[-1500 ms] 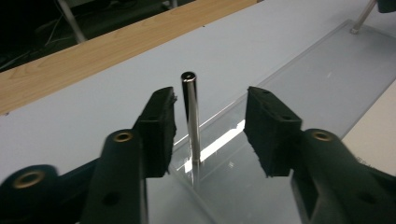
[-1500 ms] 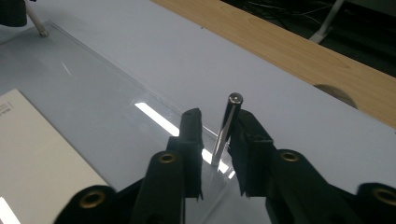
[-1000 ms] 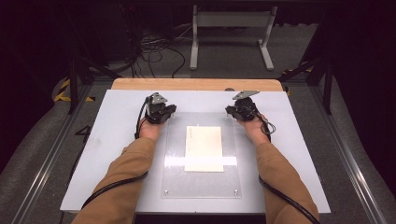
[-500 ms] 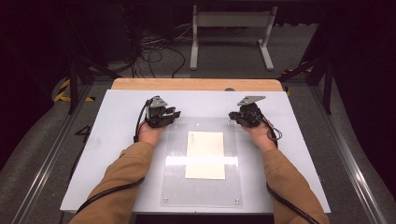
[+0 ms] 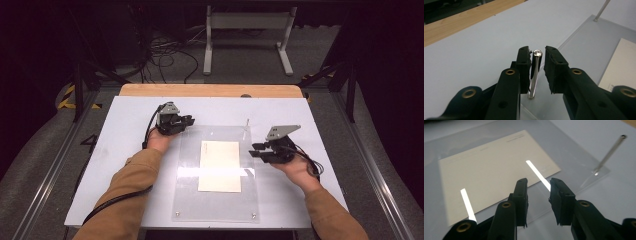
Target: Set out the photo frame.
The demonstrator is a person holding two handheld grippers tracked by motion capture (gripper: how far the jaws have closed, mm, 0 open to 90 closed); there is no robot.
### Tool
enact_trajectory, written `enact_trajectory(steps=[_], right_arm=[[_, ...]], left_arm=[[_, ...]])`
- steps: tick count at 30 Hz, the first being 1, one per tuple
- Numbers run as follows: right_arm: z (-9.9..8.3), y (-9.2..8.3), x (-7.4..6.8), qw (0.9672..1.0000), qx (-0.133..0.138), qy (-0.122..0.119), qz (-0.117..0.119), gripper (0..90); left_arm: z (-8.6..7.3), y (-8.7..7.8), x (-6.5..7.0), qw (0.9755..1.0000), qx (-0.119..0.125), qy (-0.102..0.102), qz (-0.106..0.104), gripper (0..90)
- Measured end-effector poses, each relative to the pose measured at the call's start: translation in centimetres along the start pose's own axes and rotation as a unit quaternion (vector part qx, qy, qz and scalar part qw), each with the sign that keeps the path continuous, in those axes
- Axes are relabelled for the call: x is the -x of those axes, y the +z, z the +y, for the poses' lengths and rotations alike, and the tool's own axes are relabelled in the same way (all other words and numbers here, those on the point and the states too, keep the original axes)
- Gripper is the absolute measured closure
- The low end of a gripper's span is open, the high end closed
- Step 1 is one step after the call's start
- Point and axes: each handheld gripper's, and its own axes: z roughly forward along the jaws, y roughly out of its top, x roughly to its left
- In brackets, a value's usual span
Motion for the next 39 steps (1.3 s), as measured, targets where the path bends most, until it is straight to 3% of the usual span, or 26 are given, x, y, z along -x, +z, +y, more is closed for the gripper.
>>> enact_trajectory(steps=[2,3,4,5,8,16,20,21,22,27,31,36,39], right_arm=[[-0.5,-0.7,-1.6,0.9999,0.004,-0.002,0.015,66.8],[-0.7,-1.0,-2.2,0.9997,0.009,0.001,0.023,66.9],[-0.9,-1.3,-2.9,0.9993,0.016,0.006,0.034,67.0],[-1.1,-1.5,-3.3,0.9990,0.018,0.010,0.038,67.0],[-1.6,-2.0,-4.7,0.9985,0.027,0.012,0.046,67.8],[-2.7,-2.9,-6.4,0.9968,0.044,0.033,0.058,70.5],[-3.2,-3.2,-6.6,0.9964,0.044,0.043,0.058,71.6],[-3.2,-3.3,-6.7,0.9962,0.044,0.045,0.060,71.8],[-3.2,-3.4,-6.8,0.9961,0.044,0.045,0.061,71.9],[-2.7,-4.4,-7.5,0.9966,0.054,0.029,0.055,71.3],[-3.2,-5.4,-6.6,0.9974,0.057,0.031,0.031,70.1],[-4.6,-5.9,-6.1,0.9983,0.047,0.029,0.020,61.2],[-5.2,-6.1,-6.6,0.9992,0.039,0.003,0.012,54.0]], left_arm=[[-0.1,0.0,-0.2,0.9999,-0.004,-0.010,-0.005,81.4],[-0.1,-0.1,-0.4,0.9995,-0.009,-0.029,-0.012,82.9],[-0.1,-0.1,-0.4,0.9995,-0.009,-0.029,-0.012,82.4],[0.0,-0.1,-0.6,0.9975,-0.017,-0.067,-0.017,81.6],[0.5,0.0,-0.3,0.9946,-0.036,-0.098,-0.004,81.2],[1.3,0.1,-0.1,0.9934,-0.073,-0.085,0.021,83.7],[1.5,0.2,-0.3,0.9909,-0.079,-0.108,0.012,83.6],[1.5,0.2,-0.5,0.9911,-0.080,-0.106,0.014,83.6],[1.5,0.3,-0.4,0.9895,-0.081,-0.119,0.011,83.6],[2.0,0.5,-0.5,0.9867,-0.099,-0.128,0.015,83.7],[2.4,0.7,-0.6,0.9835,-0.112,-0.141,0.017,83.8],[2.4,0.9,-0.9,0.9815,-0.114,-0.154,0.012,83.7],[2.5,1.0,-1.1,0.9808,-0.116,-0.156,0.009,83.7]])
